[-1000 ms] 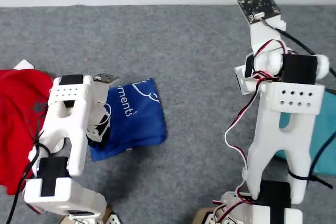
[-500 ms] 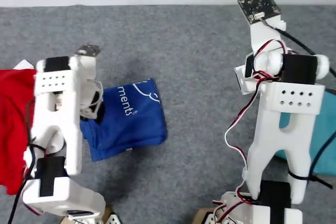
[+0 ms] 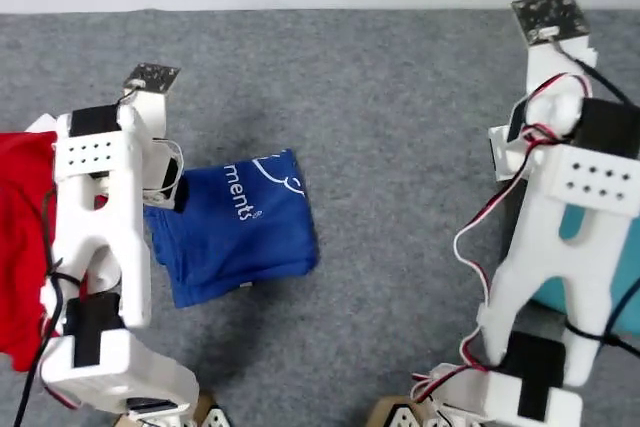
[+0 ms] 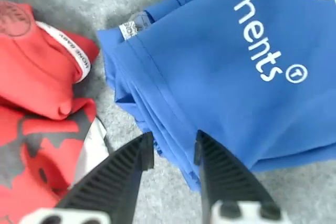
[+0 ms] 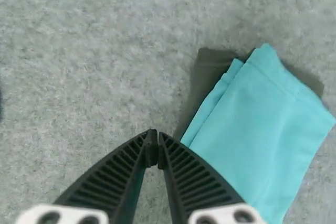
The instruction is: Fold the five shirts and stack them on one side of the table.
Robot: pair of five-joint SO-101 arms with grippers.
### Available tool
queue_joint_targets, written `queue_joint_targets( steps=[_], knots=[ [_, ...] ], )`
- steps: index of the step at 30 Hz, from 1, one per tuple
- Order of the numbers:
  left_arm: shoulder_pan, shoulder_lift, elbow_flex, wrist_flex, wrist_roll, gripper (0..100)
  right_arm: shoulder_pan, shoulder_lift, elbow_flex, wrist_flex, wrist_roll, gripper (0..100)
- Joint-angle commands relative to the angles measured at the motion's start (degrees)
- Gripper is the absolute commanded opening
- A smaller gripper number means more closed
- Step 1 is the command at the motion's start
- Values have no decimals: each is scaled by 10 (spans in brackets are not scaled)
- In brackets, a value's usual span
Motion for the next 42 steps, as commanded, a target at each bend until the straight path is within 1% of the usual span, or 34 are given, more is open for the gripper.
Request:
queue_joint_targets(
  steps=[1,8,11,16,27,29,33,36,42],
  knots=[
    [-7,13,-12,-17,-4,148,7,16,-3,22,-4,15],
    [-47,40,-13,-29,-8,152,0,29,-4,21,-6,15],
    [-52,50,-12,-29,-22,152,0,29,-5,21,-6,15],
    [-50,83,-12,-29,-22,151,-4,29,-6,21,-7,15],
    [-40,150,-12,-38,-24,147,-82,29,-6,21,-7,13],
    [-29,149,-12,-38,-24,115,-84,29,-6,21,-7,13],
    [1,149,-12,-38,-24,13,-80,29,-6,21,-7,12],
    [13,149,-12,-34,-20,6,-80,29,-6,21,-7,12],
    [9,148,-13,-37,-20,6,-80,18,-6,22,-7,11]
  ],
)
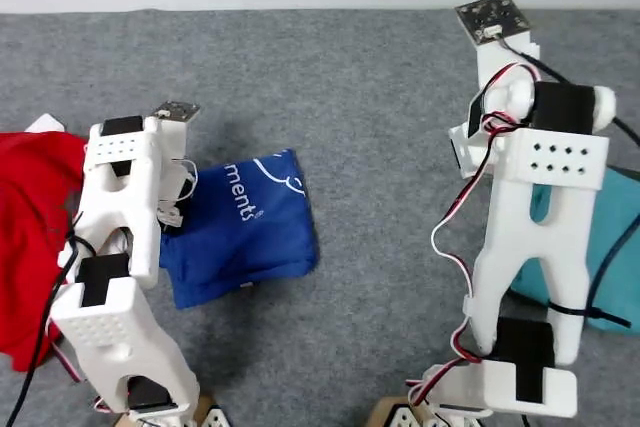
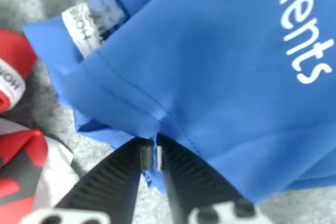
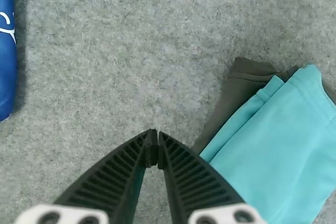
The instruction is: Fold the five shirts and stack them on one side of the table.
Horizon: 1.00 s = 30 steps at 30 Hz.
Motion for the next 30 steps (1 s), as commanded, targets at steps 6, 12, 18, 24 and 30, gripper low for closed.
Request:
queue_joint_targets(
  steps=[6,12,18,24,30],
  knots=[
    [4,-79,-34,5,-5,5,10,-24,-6,22,-7,11],
    [-7,-139,-39,-1,-10,5,38,-33,-6,22,-5,11],
    [-60,-83,-89,-2,-34,5,37,-43,-6,22,-5,11],
    [-77,-1,-149,34,-55,6,36,-43,-6,22,-5,11],
    [-67,-4,-192,78,-54,69,35,-44,-6,22,-5,13]
  ],
)
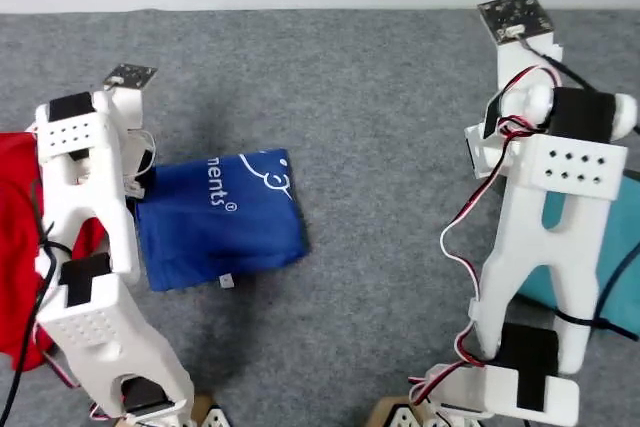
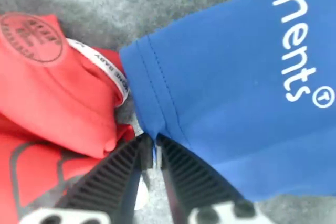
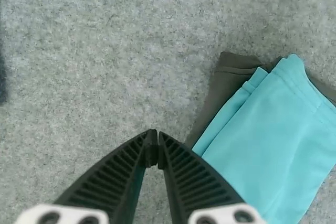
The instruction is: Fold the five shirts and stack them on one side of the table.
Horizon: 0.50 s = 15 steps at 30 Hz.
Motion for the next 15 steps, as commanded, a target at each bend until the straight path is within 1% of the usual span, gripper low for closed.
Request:
queue_joint_targets(
  steps=[1,4,7,9,12,15],
  knots=[
    [2,-19,-35,25,0,94,4,-27,-6,22,-4,13],
    [-2,-40,-45,40,21,136,0,-27,-6,22,-4,14],
    [-2,-74,-49,53,22,138,-29,-25,-6,22,-5,15],
    [-6,-96,-48,53,25,137,-58,-20,-4,22,-8,15],
    [-35,-134,-48,60,25,137,-115,11,-4,22,-11,16],
    [-82,-167,-46,61,25,137,-173,65,-6,16,-56,18]
  ],
)
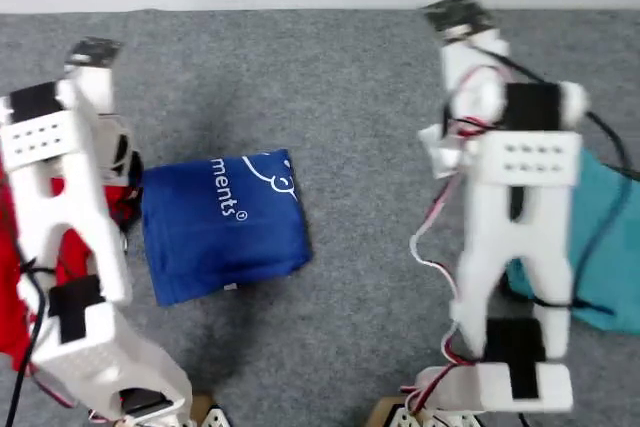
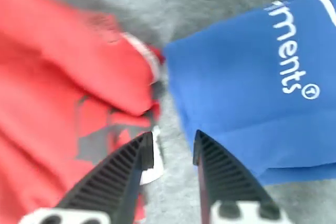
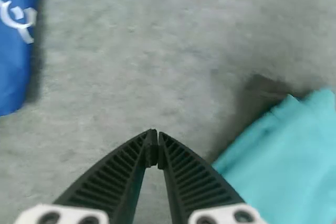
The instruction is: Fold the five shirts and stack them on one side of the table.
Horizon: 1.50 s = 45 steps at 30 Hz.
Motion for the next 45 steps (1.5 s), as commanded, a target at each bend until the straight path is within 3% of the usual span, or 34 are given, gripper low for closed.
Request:
queue_joint_targets(
  steps=[1,8,15,23,32,37,43,45],
  knots=[
    [-57,-64,-16,5,5,137,-71,51,-6,13,-46,29],
    [-172,-94,-16,5,1,137,-187,200,-87,-4,-177,236],
    [-199,-94,-16,5,1,137,-284,384,-287,-4,-287,303],
    [-200,-95,-16,5,1,137,-343,555,-491,10,-314,309],
    [-200,-94,-16,5,2,137,-349,661,-529,8,-316,307],
    [-200,-94,-16,5,4,137,-352,691,-528,6,-315,292],
    [-200,-94,-16,5,3,137,-348,699,-528,5,-304,26],
    [-200,-94,-16,5,3,137,-342,696,-528,14,-273,16]
  ],
)
